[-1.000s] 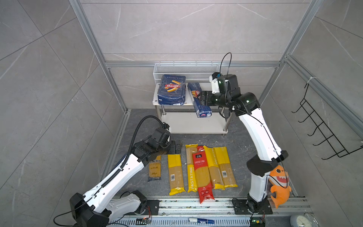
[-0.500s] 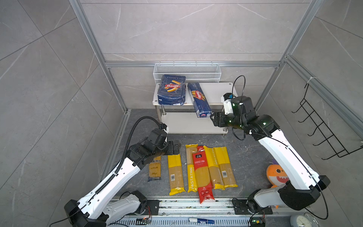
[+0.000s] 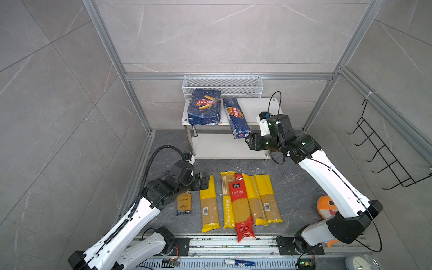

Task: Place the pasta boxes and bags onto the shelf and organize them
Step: 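Stand the spaghetti box upright beside the rigatoni box on the upper shelf, then open the right gripper and withdraw it down toward the floor bags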

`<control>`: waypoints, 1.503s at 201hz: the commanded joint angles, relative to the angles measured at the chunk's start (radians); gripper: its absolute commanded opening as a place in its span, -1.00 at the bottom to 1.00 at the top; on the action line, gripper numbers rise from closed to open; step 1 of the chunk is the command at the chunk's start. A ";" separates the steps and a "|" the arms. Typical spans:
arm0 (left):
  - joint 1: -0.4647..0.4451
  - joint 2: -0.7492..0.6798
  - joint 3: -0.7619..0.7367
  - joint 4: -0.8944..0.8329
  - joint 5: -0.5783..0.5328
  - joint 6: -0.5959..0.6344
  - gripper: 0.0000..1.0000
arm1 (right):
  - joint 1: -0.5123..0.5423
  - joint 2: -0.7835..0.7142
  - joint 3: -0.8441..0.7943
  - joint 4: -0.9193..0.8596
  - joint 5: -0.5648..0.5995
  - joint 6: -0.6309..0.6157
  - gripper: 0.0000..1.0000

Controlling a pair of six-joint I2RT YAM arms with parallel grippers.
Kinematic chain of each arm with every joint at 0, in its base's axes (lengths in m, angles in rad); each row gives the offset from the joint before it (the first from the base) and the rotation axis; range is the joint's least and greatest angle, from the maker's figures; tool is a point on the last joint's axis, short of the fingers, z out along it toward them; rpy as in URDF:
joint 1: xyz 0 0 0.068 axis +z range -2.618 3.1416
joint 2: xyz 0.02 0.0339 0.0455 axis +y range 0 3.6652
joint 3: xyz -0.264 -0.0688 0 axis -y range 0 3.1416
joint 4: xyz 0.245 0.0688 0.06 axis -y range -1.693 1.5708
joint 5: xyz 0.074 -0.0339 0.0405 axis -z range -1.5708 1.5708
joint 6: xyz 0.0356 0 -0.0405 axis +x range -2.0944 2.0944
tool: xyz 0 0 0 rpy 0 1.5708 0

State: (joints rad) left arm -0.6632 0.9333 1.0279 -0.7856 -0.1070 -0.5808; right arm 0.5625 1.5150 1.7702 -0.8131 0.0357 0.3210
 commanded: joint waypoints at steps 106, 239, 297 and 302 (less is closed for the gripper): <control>-0.004 0.037 0.012 0.007 -0.026 0.032 1.00 | 0.008 0.208 0.258 -0.013 -0.077 0.021 0.35; -0.003 0.050 0.004 0.013 -0.038 0.030 1.00 | 0.020 0.090 0.165 0.028 -0.123 -0.006 0.82; -0.003 0.031 -0.033 0.005 -0.031 0.001 1.00 | 0.031 -0.157 -0.194 0.039 -0.116 0.039 0.87; -0.003 0.026 -0.040 0.006 -0.029 -0.005 1.00 | 0.032 -0.179 -0.237 0.046 -0.114 0.049 0.87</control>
State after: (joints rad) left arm -0.6632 0.9874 1.0142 -0.7830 -0.1299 -0.5690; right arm 0.5846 1.4239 1.6814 -0.7841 -0.0792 0.3275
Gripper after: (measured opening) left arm 0.999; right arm 0.935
